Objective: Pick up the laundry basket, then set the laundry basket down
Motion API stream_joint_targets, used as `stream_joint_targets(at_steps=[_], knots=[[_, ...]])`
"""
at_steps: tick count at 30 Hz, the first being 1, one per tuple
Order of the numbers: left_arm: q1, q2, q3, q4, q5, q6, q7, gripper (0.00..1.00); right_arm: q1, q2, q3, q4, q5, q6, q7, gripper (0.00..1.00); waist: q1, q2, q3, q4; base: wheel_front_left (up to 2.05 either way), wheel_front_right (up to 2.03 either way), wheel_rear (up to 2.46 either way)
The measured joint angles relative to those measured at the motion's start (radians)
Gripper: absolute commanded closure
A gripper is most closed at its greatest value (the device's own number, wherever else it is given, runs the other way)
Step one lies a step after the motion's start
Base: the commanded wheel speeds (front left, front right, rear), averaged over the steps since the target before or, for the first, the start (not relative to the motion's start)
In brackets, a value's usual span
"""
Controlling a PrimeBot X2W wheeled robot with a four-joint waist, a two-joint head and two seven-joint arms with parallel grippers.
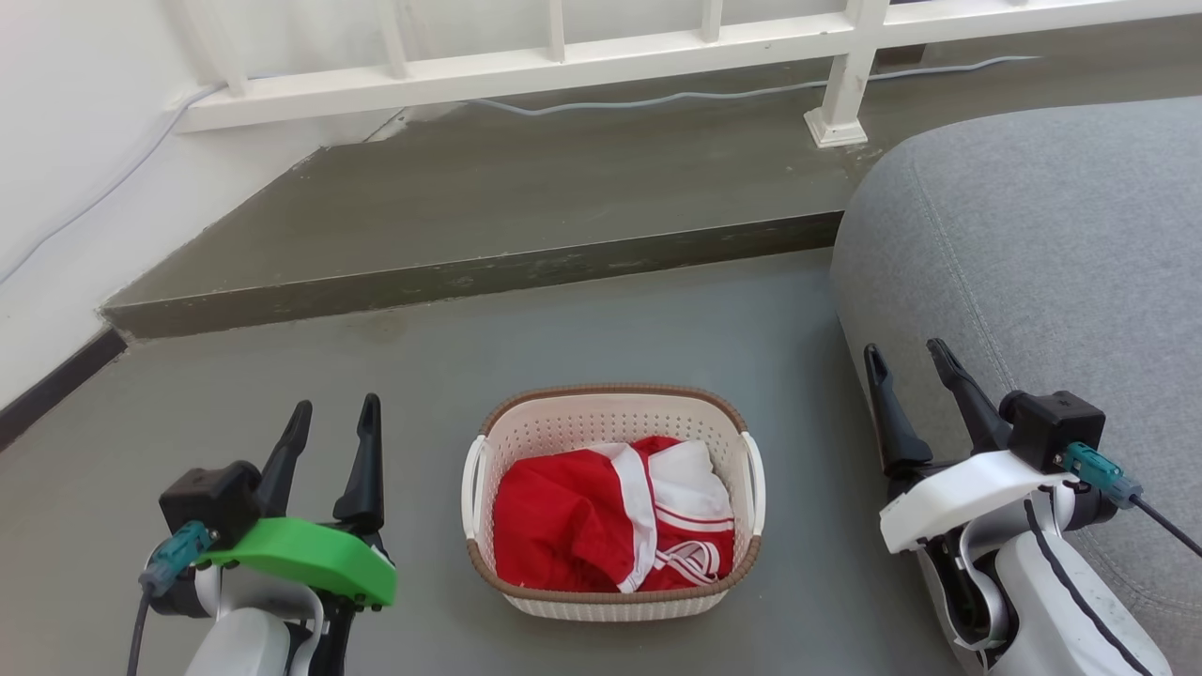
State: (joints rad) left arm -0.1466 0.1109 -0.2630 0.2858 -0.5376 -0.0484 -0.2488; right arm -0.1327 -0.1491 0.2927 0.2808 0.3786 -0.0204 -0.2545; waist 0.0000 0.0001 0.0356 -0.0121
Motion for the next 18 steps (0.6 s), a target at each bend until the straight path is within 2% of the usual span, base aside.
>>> stream_joint_targets(at_steps=[10,11,18], knots=[[0.008,-0.004,0.003,-0.003,0.005,-0.01,0.0,0.0,0.001,0.001,-0.002,-0.005,-0.001,0.0,0.0,0.0,0.0,0.0,0.006,-0.004,0.0,0.0,0.0],[0.009,-0.004,0.002,-0.001,0.005,-0.012,0.0,1.0,0.001,0.001,-0.002,-0.002,-0.001,0.0,0.0,1.0,0.0,0.0,0.006,-0.004,0.0,0.0,0.0],[0.049,-0.022,-0.004,0.058,-0.002,-0.012,0.004,1.0,0.064,0.023,0.007,0.051,0.002,0.001,0.002,1.0,0.0,0.0,0.006,-0.004,0.0,0.0,0.0]])
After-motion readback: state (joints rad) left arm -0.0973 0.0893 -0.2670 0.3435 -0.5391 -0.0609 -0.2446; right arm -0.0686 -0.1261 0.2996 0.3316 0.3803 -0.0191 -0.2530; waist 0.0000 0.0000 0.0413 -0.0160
